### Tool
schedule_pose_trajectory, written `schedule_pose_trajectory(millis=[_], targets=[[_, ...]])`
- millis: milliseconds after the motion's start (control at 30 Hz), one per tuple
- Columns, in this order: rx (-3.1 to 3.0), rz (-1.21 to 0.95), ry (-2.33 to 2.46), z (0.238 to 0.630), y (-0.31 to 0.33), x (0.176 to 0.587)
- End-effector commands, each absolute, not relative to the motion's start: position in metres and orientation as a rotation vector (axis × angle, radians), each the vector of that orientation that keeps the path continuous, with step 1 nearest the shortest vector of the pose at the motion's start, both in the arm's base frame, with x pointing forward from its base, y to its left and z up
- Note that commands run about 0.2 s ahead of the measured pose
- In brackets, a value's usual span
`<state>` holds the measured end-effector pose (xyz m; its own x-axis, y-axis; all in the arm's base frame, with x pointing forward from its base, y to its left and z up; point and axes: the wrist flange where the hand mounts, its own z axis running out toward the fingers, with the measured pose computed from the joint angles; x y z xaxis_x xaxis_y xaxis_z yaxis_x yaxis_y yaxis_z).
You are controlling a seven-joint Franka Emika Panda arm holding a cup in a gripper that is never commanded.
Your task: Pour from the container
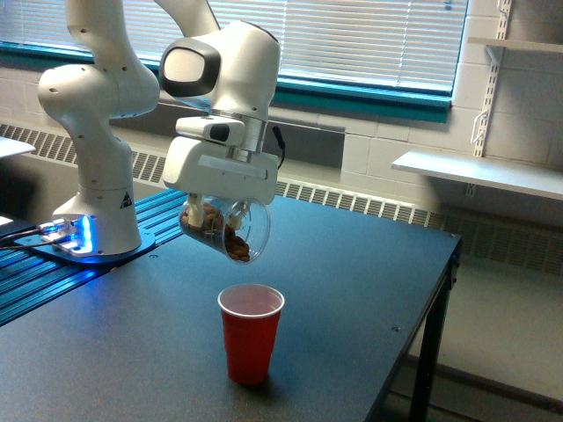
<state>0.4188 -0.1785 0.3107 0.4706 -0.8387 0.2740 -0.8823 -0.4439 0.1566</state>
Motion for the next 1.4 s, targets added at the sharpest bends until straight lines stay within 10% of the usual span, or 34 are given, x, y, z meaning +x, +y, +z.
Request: schedule_pose_trajectory(millis=[33,1400], targets=[[2.411,0.231,-1.488,0.313,-0.175,0.425],[2.271,0.163,-1.433,0.298,-0.165,0.441]])
